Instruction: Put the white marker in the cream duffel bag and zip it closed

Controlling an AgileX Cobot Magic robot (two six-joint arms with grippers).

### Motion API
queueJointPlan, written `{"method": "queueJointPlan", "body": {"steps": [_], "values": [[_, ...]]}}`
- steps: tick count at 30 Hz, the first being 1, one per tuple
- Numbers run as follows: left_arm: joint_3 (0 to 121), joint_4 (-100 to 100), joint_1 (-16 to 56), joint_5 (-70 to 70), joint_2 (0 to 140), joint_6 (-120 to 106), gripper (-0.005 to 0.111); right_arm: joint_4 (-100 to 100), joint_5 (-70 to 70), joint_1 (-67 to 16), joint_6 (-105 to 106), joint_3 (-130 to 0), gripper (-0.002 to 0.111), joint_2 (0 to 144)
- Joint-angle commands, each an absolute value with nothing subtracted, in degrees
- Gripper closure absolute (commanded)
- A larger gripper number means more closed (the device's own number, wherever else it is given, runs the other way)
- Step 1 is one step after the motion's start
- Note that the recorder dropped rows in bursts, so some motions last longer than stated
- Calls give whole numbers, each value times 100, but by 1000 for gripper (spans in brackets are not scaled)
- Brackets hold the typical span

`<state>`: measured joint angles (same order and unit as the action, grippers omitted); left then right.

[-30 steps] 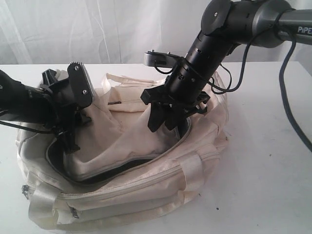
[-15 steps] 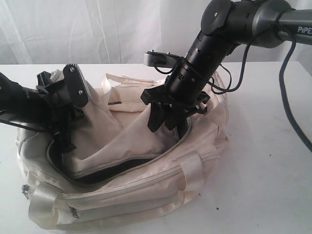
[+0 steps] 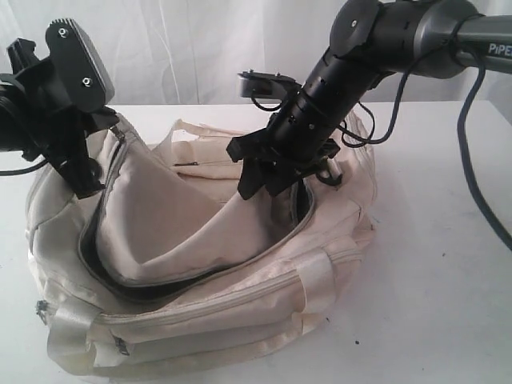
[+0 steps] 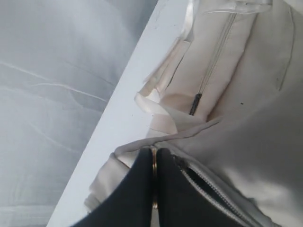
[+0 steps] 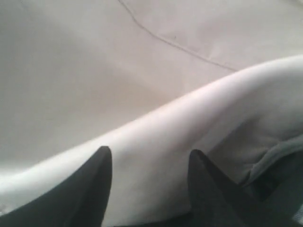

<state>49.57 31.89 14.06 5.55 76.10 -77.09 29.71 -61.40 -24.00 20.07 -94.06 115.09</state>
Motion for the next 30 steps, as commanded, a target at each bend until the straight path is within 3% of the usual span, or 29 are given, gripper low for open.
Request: {"method": "queueJointPlan", "body": {"steps": [1,5,10,15,25,30], "values": [[4978,3291,1383,-119,7529,-7687,107,3022,-5549,-2394,1566,-9394,61,11462],[4978,3291,1383,-443,7529,-7675,107,3777,-5165,-2230,1432,-9394,61,11574],[4978,3291,1383,-441,7529,-7665,107,6335,-5419,-1733,2007,-9418,61,12226],[4978,3291,1284,-441,7529,-7339,107,8574,-5633,-1757,3125,-9418,60,12556],[4978,3291,805,-857,7529,-6638,107,8972,-5475,-1841,3633,-9628,60,12545],[4978,3291,805,-1520,7529,-6638,107,8863,-5459,-1970,3903,-9907,46,12558]]}}
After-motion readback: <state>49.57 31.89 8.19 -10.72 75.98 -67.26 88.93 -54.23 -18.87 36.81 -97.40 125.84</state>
